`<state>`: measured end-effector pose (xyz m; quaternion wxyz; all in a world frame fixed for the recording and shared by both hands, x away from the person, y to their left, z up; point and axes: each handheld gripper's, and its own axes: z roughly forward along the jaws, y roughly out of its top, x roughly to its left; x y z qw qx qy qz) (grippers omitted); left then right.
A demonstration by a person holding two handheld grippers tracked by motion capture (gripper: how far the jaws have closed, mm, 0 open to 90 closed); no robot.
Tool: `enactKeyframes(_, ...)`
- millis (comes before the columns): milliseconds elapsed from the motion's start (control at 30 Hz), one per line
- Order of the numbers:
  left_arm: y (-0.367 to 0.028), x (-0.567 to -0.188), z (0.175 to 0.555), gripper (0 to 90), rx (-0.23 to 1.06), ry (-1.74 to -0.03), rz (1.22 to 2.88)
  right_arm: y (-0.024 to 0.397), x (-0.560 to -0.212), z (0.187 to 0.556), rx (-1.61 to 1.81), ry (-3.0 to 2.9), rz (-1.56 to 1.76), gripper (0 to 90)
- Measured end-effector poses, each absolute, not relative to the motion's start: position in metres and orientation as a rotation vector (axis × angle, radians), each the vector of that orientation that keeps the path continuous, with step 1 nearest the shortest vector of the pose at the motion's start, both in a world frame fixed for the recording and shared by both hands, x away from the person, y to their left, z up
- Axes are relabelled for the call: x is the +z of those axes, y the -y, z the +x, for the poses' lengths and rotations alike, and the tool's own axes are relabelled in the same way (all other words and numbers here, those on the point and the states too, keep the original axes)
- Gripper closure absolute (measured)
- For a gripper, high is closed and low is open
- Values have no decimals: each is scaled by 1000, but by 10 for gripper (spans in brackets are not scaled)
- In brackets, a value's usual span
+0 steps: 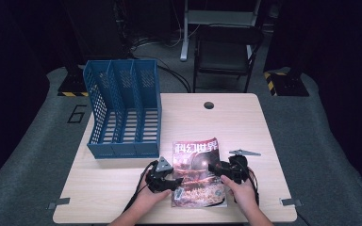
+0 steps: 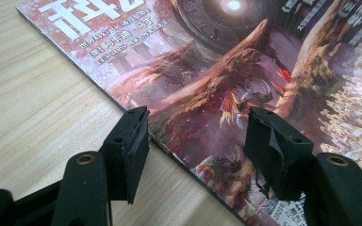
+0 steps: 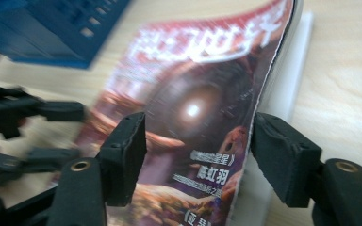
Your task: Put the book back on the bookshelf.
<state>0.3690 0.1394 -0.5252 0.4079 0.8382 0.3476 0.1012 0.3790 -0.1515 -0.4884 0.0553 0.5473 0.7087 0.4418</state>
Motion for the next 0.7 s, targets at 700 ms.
enactKeyframes(700, -142, -528, 367, 401, 264, -864, 2097, 152, -511, 400, 1323, -2254, 1769, 383)
